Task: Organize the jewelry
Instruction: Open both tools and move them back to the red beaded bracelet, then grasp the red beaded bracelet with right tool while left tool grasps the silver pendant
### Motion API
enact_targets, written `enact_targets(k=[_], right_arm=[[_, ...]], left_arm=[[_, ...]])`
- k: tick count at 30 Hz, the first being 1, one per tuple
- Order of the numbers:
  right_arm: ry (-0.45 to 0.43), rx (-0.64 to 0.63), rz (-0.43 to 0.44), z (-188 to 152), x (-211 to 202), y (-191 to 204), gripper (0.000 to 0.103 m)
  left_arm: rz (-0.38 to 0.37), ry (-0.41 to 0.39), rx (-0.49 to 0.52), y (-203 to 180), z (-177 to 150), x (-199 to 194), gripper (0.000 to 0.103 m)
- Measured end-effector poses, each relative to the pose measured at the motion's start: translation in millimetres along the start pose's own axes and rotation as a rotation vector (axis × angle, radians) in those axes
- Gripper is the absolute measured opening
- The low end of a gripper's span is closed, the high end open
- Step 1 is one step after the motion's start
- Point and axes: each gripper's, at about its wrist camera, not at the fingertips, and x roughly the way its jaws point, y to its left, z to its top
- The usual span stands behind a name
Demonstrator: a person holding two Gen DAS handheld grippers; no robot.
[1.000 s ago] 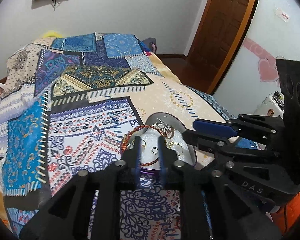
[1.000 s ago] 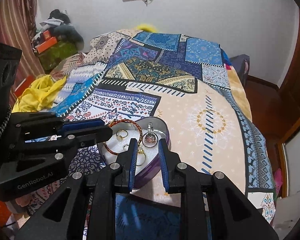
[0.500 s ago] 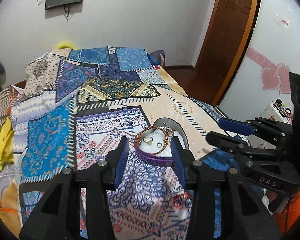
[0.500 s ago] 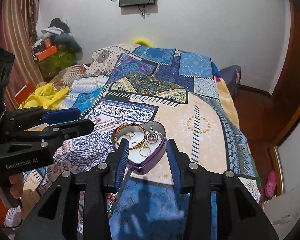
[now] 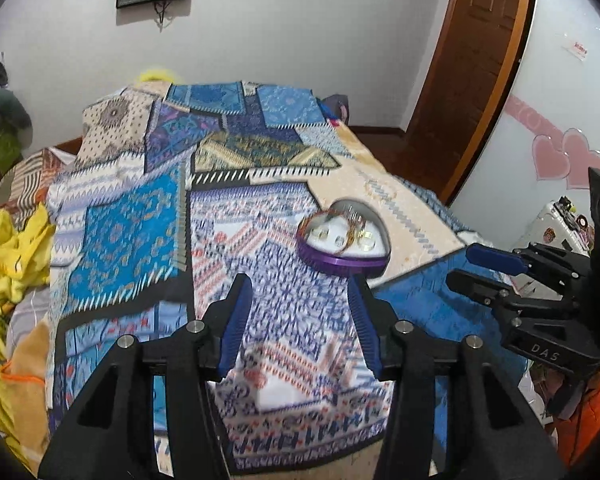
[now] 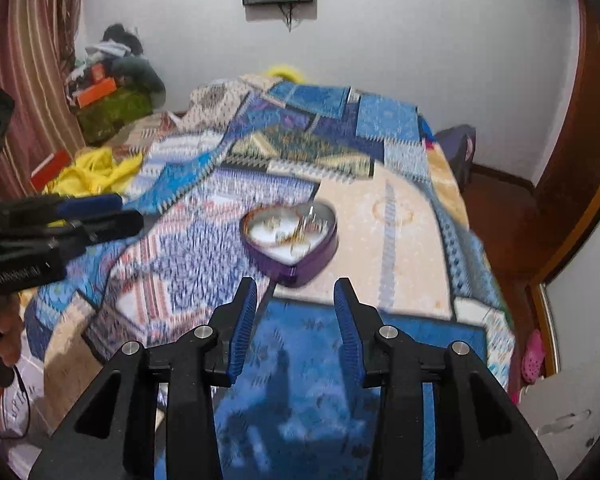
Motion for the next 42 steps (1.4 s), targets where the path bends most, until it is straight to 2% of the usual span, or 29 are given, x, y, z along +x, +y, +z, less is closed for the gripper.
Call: enact_targets(k=[7, 16, 20, 21, 24, 25, 30, 32, 35, 38, 42], right_arm=[[0.099, -0.036, 0.042, -19.8, 28.3, 21.1, 0.036], [0.159, -0.126, 0.041, -34.4, 51.2, 43.0, 0.036], [0.135, -0.138, 0.039, -37.9, 51.6, 41.8, 0.036], [0.130, -0.141, 0.036, -38.6, 51.7, 42.2, 0.032], [0.119, -0.163, 0.036, -39.7, 51.8, 44.1, 0.011], [0.122, -0.166, 0.036, -39.4, 52.0, 44.5, 0.009], [0.112, -0.136, 0.044, -37.6, 48.8, 38.4, 0.008], [0.102, -0.119, 0.043, -36.1, 46.7, 33.8, 0.008], [0.076, -0.091, 0.042, -32.7, 39.6, 25.2, 0.008], [0.043, -0.065, 0.039, -28.0, 29.5, 16.0, 0.008], [0.008, -0.045, 0.033, -22.7, 20.9, 7.2, 0.008]], left_arm=[[0.005, 0.058, -0.024, 9.4, -26.2, 6.6, 0.049], [-0.009, 0.091, -0.028, 13.7, -43.7, 10.6, 0.049], [-0.016, 0.099, -0.014, 8.7, -45.9, 14.3, 0.049], [-0.026, 0.102, -0.011, 6.7, -46.2, 15.5, 0.049], [-0.056, 0.109, 0.001, -0.3, -46.7, 18.2, 0.049], [-0.064, 0.112, 0.011, -4.4, -47.0, 19.4, 0.049], [-0.088, 0.119, 0.045, -21.7, -49.5, 26.0, 0.047], [-0.104, 0.133, 0.049, -25.1, -50.0, 30.4, 0.037], [-0.129, 0.163, 0.050, -30.8, -50.4, 41.0, 0.030], [-0.139, 0.183, 0.051, -35.2, -49.7, 49.7, 0.024], [-0.135, 0.204, 0.055, -41.9, -46.9, 63.5, 0.022]])
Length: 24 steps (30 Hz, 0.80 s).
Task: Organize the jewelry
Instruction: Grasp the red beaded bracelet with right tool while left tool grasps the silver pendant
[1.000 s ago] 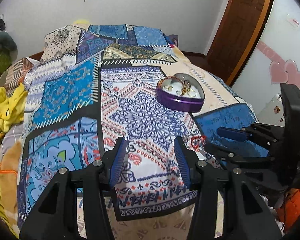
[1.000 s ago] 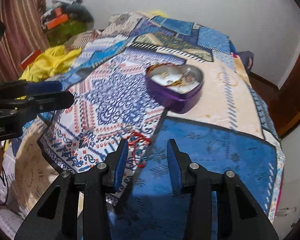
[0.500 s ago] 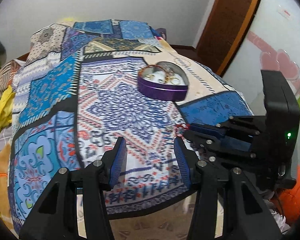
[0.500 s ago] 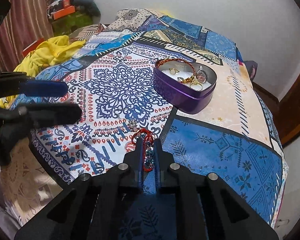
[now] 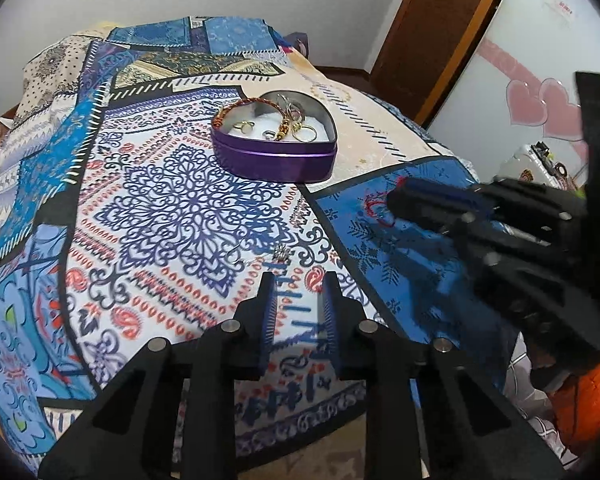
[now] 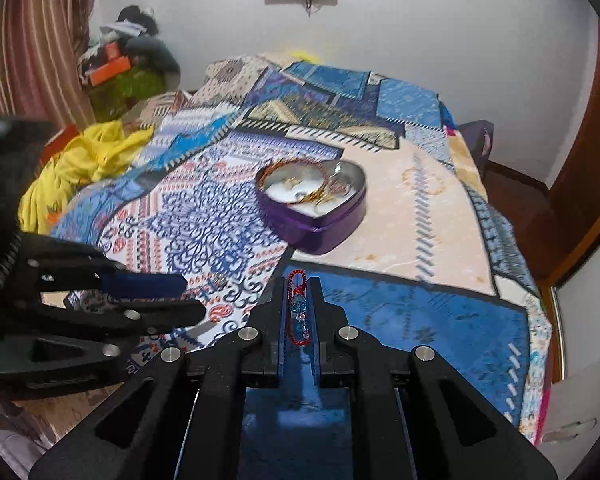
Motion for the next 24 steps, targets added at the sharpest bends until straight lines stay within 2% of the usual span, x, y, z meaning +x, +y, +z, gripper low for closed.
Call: enact_targets(k=[12, 15, 17, 24], right_arm=[[-0.042, 0.042, 0.013, 3.4, -5.0, -15.8, 0.008], [-0.042, 0.048, 0.016, 3.0, -4.3, -17.0, 0.008], [-0.042, 0.051, 0.017, 2.9, -4.8, -17.7, 0.008], [-0.050, 0.053, 0.013, 4.6, -9.7, -18.9, 0.008]], left_arm=[[0.075, 0.028, -0.010, 0.9, 15.0, 19.8, 0.022], [0.093, 0.023, -0.004, -0.3, 15.8, 21.5, 0.017], [0.103, 0.022, 0.000, -0.4, 16.5, 22.3, 0.009], [0.125, -0.006, 0.040, -8.0, 14.5, 14.9, 0.009]])
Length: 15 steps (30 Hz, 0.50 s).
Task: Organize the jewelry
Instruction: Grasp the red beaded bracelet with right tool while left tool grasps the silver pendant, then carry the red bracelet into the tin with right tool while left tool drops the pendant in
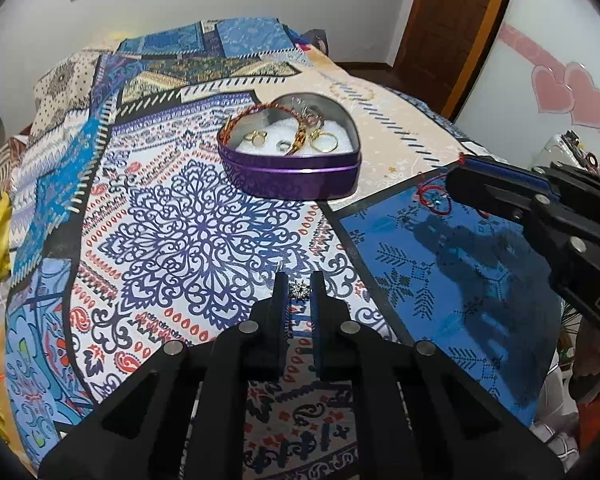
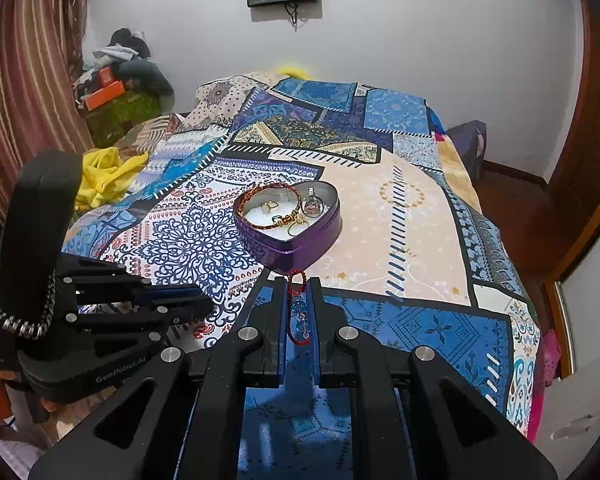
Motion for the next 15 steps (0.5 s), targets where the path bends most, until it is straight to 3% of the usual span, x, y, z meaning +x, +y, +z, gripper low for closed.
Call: enact_targets(k=[15], right_arm=[[-0.079, 0.003, -0.020, 20.9, -22.0, -0.4, 0.008]], left_arm=[[0.003, -0.156, 0.007, 2.0, 28.0, -56.2, 0.009]])
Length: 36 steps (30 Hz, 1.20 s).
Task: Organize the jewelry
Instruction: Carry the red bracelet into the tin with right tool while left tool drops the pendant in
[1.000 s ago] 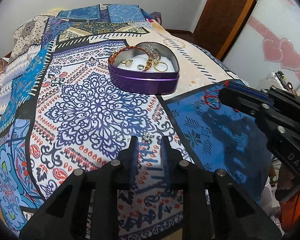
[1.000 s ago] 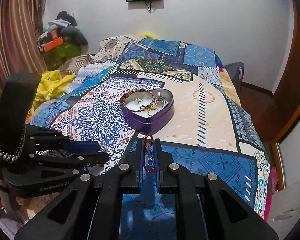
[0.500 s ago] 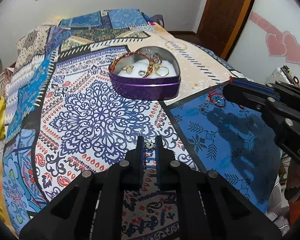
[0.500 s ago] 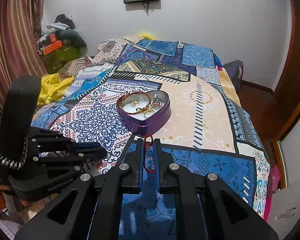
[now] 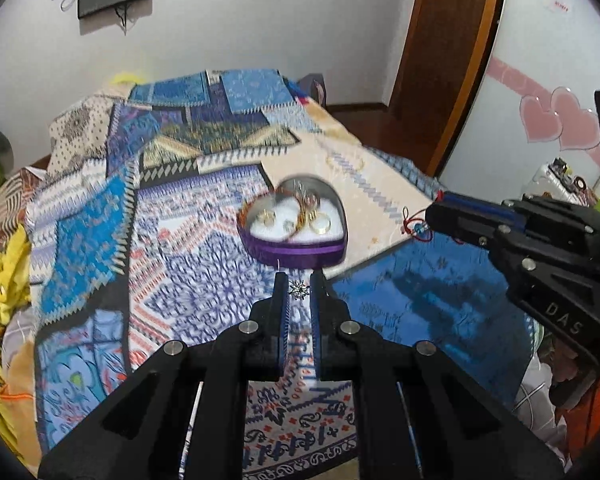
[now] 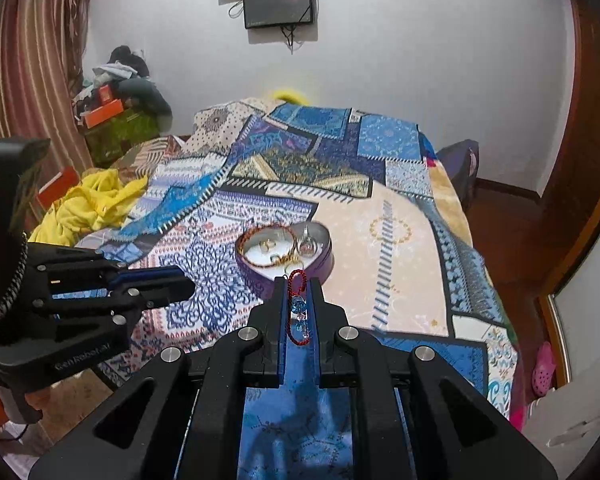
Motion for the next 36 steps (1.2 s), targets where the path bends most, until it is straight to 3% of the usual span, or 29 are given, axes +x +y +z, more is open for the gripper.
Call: enact_targets(k=[20, 36], right_arm=[[-0.108, -0.022, 0.012, 39.8, -2.9, 7.7, 0.008], [0.023, 0.028, 0.024, 34.8, 62.5, -7.5, 0.008]], left_arm=[[0.000, -0.107, 0.009, 9.4, 43.4, -10.7, 0.009], [-0.044, -0.050, -0.015, 25.7, 49.8, 45.9, 0.009]])
